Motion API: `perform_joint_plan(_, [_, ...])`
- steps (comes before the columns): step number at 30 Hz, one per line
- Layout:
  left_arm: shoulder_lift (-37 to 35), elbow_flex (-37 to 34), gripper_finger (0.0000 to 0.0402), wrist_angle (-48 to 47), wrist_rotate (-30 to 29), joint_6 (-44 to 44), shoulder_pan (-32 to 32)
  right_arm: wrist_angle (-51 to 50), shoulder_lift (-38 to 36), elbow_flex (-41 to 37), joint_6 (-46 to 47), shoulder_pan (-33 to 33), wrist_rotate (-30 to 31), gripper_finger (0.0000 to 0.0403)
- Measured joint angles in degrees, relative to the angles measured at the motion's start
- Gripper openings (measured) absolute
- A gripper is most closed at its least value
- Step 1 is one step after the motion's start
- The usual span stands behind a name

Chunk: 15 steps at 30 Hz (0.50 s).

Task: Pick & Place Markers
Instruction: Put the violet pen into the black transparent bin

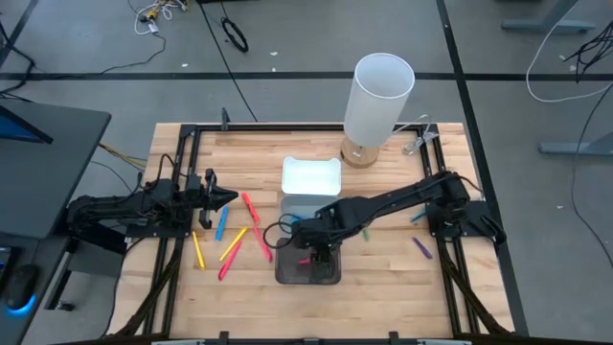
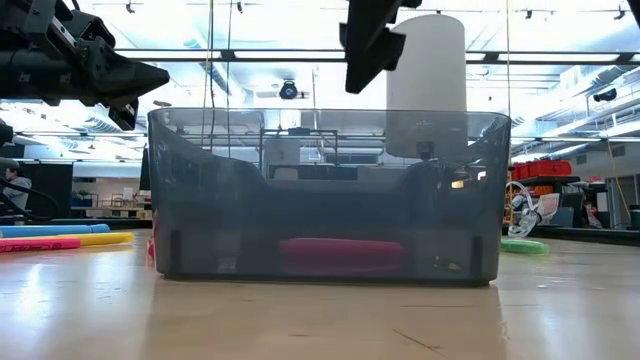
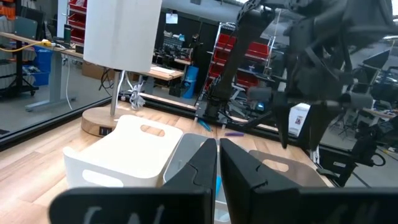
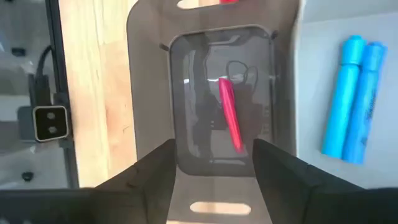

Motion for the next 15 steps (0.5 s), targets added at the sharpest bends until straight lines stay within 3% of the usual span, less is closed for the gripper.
perform_joint_plan(15, [-0.01, -0.02, 0.0023, 0.0, -0.01, 0.0, 0.02, -5.27, -4.01, 0.0, 4.84, -0.14, 0.0, 0.021])
